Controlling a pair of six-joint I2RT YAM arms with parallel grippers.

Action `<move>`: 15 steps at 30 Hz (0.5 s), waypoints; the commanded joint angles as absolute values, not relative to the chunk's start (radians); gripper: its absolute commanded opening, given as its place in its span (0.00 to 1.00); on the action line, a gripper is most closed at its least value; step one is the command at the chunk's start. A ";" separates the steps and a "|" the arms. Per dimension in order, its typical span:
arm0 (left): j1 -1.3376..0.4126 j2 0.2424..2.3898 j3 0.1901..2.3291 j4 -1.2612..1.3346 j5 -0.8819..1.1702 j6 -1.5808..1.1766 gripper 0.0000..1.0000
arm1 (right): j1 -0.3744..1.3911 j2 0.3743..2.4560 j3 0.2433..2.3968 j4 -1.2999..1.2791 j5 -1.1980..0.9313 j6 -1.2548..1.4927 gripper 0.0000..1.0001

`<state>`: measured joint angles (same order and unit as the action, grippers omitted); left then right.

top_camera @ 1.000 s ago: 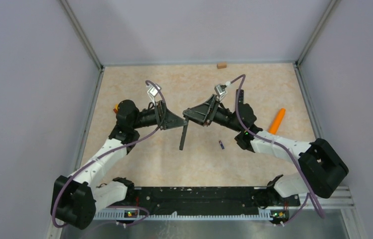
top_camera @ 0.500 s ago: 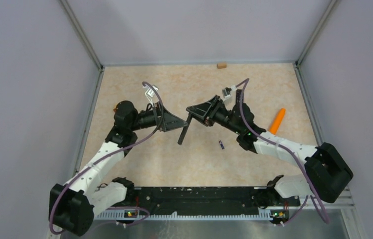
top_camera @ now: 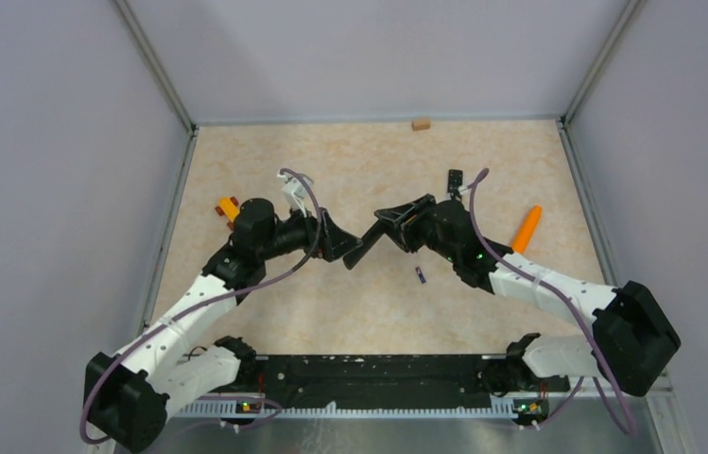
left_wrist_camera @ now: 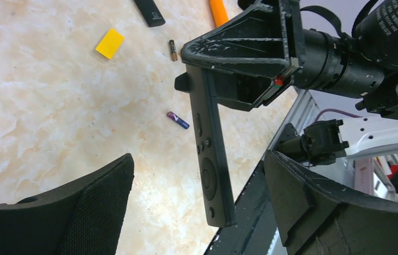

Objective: Load the batteries into the remote control
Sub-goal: Adjust the remote control.

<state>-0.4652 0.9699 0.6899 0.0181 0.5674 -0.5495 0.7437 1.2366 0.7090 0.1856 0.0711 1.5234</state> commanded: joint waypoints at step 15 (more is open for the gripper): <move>-0.614 0.953 0.649 0.083 0.348 -0.512 0.59 | 0.756 1.293 0.711 0.249 0.045 1.796 0.15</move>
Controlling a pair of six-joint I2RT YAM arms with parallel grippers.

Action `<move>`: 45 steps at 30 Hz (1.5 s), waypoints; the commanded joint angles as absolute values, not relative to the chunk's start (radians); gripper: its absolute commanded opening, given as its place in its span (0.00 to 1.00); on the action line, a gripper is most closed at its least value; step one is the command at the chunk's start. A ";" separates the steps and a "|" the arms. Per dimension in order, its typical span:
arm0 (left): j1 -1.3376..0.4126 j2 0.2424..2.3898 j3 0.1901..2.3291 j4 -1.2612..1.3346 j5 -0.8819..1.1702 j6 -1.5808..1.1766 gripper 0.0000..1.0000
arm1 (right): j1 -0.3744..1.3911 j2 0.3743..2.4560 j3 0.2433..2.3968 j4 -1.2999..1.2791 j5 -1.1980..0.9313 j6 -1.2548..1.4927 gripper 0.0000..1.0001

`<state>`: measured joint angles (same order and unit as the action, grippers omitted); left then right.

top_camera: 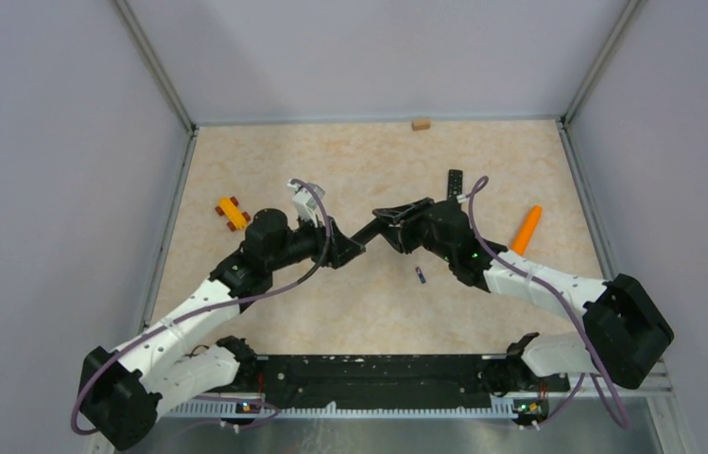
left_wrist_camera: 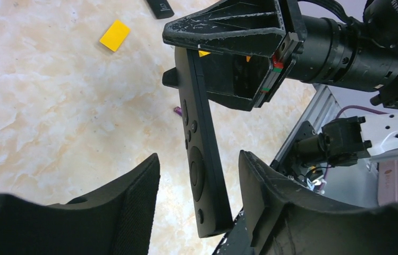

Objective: Load the batteries into the remote control
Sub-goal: Adjust the remote control.

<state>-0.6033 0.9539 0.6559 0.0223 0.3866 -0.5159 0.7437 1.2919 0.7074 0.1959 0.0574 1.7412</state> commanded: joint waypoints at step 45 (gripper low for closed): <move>-0.441 1.074 0.959 -0.287 1.105 -0.369 0.00 | 0.574 1.054 0.655 0.444 -0.832 0.631 0.80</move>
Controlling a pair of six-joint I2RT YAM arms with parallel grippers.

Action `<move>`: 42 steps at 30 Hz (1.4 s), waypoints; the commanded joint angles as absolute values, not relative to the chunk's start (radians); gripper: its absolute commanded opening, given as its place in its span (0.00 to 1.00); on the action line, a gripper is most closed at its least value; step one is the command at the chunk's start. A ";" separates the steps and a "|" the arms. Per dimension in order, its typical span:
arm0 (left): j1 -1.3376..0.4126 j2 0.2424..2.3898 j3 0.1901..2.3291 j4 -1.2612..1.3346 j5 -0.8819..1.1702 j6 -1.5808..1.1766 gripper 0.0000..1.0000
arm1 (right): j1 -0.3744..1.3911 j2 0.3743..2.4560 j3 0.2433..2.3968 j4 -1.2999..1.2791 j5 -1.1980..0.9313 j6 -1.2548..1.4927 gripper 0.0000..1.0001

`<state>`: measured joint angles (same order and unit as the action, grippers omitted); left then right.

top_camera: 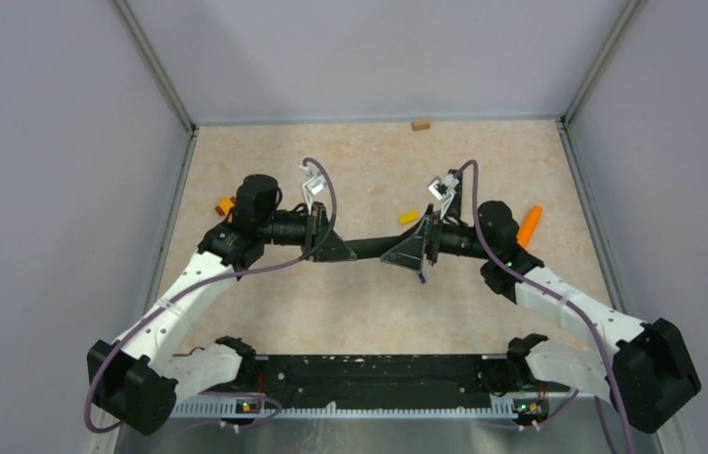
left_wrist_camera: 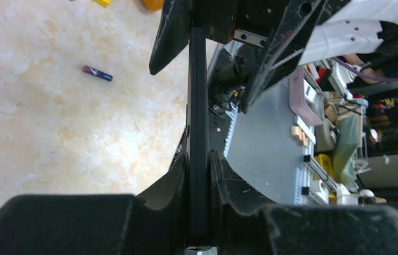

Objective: Load the batteries into the remote control
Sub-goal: Adjust the remote control.

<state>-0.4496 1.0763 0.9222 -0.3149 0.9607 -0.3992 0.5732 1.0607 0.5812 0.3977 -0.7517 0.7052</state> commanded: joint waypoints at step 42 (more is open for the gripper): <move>-0.396 0.925 0.965 -0.124 1.199 -0.523 0.00 | 0.535 1.114 0.721 0.378 -0.904 0.513 0.33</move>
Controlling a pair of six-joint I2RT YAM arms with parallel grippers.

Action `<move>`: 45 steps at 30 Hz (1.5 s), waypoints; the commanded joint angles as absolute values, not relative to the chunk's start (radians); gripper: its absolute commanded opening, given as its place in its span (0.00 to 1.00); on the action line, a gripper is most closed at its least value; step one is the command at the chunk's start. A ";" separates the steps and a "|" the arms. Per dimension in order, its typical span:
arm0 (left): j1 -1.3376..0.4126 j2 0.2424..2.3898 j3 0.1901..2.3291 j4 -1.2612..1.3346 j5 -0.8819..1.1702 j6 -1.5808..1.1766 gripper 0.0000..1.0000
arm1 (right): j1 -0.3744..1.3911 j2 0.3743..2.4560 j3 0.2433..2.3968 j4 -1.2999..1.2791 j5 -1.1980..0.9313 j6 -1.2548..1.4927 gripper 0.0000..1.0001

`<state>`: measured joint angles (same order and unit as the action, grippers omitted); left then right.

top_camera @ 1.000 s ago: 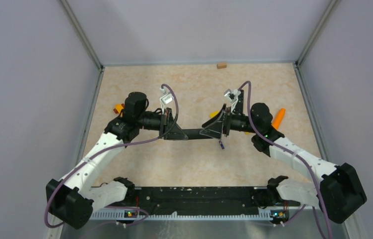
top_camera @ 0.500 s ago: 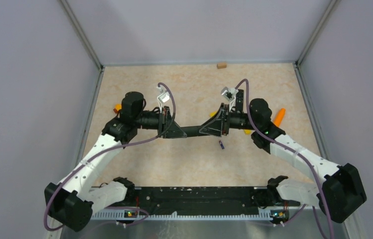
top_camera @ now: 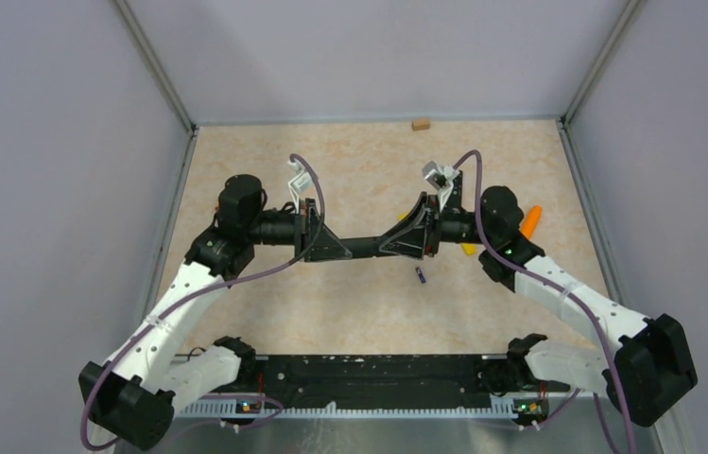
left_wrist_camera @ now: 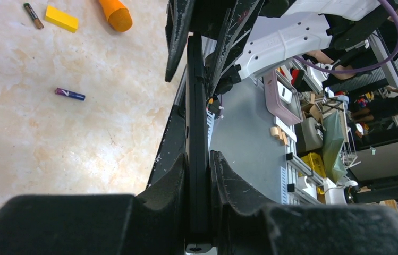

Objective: Load the batteries into the remote control
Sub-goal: Adjust the remote control, then remove the battery cover from the remote control.

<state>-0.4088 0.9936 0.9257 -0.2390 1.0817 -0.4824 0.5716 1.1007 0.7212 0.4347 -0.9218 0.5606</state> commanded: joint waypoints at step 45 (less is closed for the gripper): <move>-0.337 1.014 0.989 -0.222 0.908 -0.561 0.00 | 0.534 1.044 0.847 0.115 -0.631 0.762 0.32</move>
<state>-0.3462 1.0080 0.9379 -0.2409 0.9688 -0.5537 0.5400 1.0431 0.7879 0.1459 -0.6403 0.7532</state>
